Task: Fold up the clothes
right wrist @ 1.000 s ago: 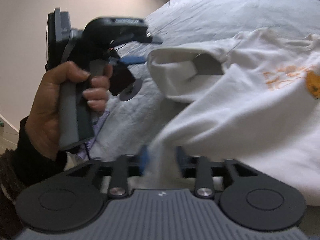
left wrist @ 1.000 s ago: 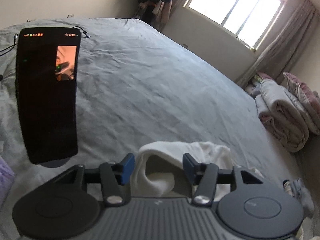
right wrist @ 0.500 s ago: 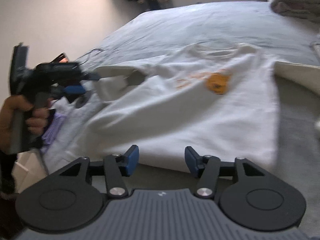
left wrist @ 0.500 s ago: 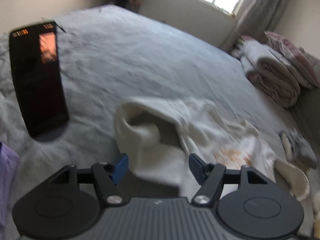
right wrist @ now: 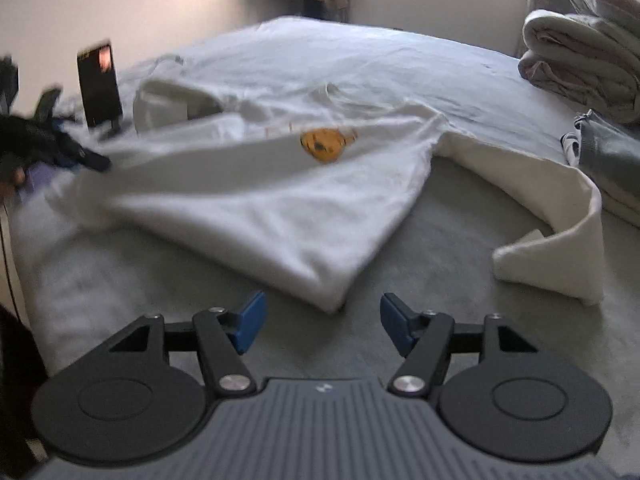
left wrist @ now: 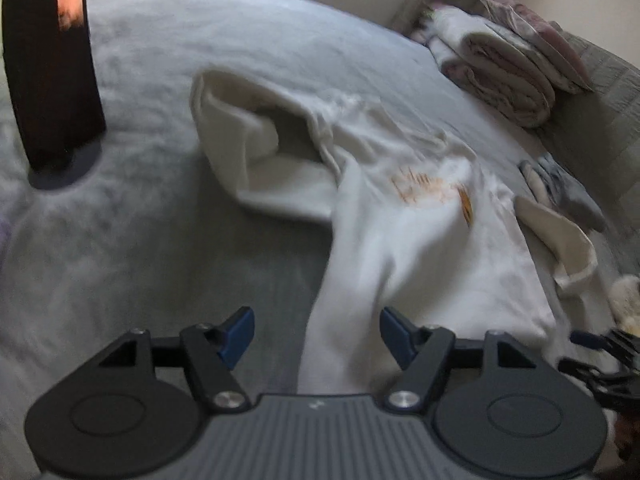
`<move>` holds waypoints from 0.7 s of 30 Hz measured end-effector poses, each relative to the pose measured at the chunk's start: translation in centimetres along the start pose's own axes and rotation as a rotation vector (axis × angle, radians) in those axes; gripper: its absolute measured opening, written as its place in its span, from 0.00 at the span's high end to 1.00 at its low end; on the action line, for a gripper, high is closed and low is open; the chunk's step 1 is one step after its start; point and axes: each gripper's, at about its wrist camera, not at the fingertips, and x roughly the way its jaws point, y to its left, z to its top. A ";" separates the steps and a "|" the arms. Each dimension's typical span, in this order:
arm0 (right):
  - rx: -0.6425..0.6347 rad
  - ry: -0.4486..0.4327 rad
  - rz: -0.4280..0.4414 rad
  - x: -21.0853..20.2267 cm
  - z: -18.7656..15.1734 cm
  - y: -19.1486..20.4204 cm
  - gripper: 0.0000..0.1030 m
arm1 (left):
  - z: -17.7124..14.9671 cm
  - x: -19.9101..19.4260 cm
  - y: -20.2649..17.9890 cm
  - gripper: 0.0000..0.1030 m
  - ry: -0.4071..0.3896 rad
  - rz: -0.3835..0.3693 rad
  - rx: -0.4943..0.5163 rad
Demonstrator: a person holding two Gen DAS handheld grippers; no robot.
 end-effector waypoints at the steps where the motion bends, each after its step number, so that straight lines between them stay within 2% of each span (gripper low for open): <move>1: -0.020 0.009 -0.008 0.3 -0.4 0.0 0.35 | -0.2 0.1 0.5 0.32 0.016 -0.037 -0.008; 5: -0.067 0.021 -0.029 2.2 -1.2 0.3 0.35 | -0.7 0.5 2.1 0.37 0.061 -0.138 -0.062; 7: -0.101 -0.016 -0.032 3.0 -1.1 0.9 0.35 | -0.9 0.8 2.8 0.42 0.081 -0.169 -0.078; 9: -0.122 -0.042 -0.028 3.7 -0.8 1.3 0.37 | -1.2 1.4 3.2 0.43 0.102 -0.191 -0.097; 13: -0.135 -0.073 -0.003 4.5 0.2 1.6 0.50 | -1.7 1.7 3.8 0.43 0.120 -0.237 -0.124; 14: -0.132 -0.074 0.008 4.6 0.4 1.6 0.60 | -1.6 1.8 3.9 0.44 0.125 -0.248 -0.129; 16: -0.098 -0.064 0.031 4.4 1.0 1.3 0.78 | -1.7 1.7 4.2 0.52 0.140 -0.272 -0.141; 21: 0.110 -0.021 0.176 2.3 2.3 -1.2 0.83 | -2.3 1.9 4.8 0.67 0.181 -0.342 -0.153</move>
